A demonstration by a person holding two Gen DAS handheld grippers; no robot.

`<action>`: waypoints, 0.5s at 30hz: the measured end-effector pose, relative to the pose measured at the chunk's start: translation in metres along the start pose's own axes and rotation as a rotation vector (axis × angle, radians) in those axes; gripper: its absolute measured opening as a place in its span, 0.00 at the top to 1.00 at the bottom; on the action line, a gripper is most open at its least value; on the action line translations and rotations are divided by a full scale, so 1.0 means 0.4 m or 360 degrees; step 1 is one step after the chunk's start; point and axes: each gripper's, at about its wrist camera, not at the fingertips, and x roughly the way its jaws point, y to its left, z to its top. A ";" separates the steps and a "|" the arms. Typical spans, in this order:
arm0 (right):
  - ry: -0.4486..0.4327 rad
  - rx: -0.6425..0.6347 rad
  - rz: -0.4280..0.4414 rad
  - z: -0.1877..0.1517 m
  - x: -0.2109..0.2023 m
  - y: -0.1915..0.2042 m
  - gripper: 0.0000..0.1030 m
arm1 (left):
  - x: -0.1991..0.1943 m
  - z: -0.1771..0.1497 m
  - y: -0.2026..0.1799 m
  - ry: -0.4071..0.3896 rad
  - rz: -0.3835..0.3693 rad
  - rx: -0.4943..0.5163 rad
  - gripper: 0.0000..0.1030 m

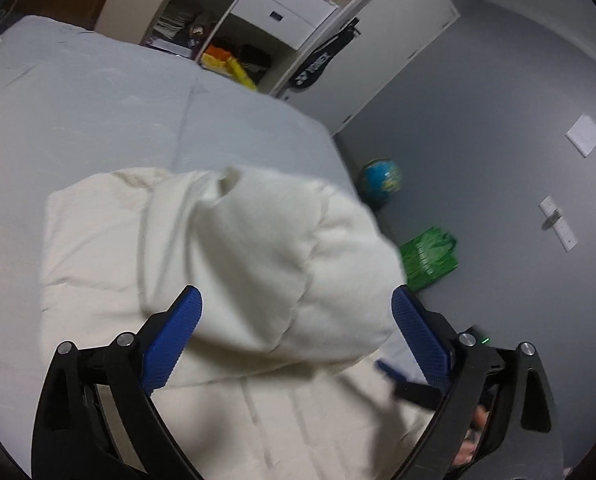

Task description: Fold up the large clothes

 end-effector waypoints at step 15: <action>0.0038 0.0275 0.0035 0.034 0.173 0.008 0.81 | 0.079 -0.003 -0.046 0.0144 0.0122 0.0235 0.86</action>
